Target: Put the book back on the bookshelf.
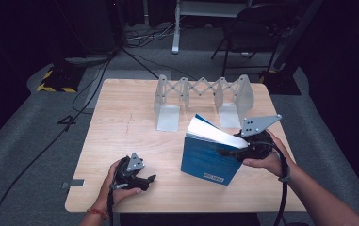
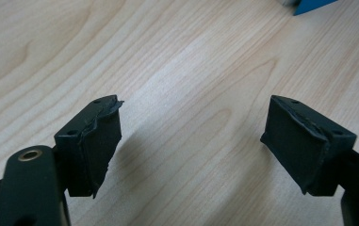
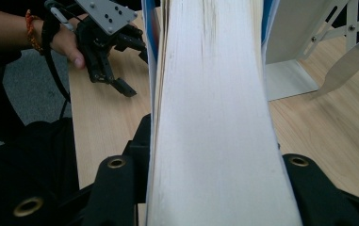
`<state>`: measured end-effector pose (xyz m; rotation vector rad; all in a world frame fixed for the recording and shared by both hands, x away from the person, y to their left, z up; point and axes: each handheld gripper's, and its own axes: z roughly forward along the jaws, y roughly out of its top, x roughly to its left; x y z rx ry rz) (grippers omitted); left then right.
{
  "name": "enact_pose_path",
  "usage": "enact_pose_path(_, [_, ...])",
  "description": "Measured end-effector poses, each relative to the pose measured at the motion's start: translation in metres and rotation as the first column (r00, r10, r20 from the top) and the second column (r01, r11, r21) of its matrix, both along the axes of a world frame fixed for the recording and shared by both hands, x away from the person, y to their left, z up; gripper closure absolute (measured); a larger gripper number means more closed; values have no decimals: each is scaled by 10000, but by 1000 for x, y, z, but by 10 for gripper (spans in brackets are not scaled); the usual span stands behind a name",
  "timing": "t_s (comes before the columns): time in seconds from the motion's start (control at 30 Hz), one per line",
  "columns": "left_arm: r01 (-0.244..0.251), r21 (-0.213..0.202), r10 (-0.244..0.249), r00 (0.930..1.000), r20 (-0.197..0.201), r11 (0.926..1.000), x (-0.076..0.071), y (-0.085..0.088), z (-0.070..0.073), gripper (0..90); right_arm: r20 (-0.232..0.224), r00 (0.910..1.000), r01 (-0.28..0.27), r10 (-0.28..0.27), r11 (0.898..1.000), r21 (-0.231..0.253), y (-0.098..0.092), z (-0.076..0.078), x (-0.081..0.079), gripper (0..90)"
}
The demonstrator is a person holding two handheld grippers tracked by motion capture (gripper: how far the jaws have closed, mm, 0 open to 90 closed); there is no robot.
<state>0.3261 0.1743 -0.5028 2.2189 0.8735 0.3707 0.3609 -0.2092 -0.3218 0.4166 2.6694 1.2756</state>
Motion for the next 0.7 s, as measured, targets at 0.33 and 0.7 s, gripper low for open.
enact_pose_path(0.33, [-570,17,571,9979,-318,9984,4,3,-1,168,-19,9998,200,-200,9997,-131,0,1,3,587])
enact_pose_path(0.7, [-577,25,577,9978,-329,9983,4,3,-1,163,134,9996,268,-266,9996,-132,0,1,0,610])
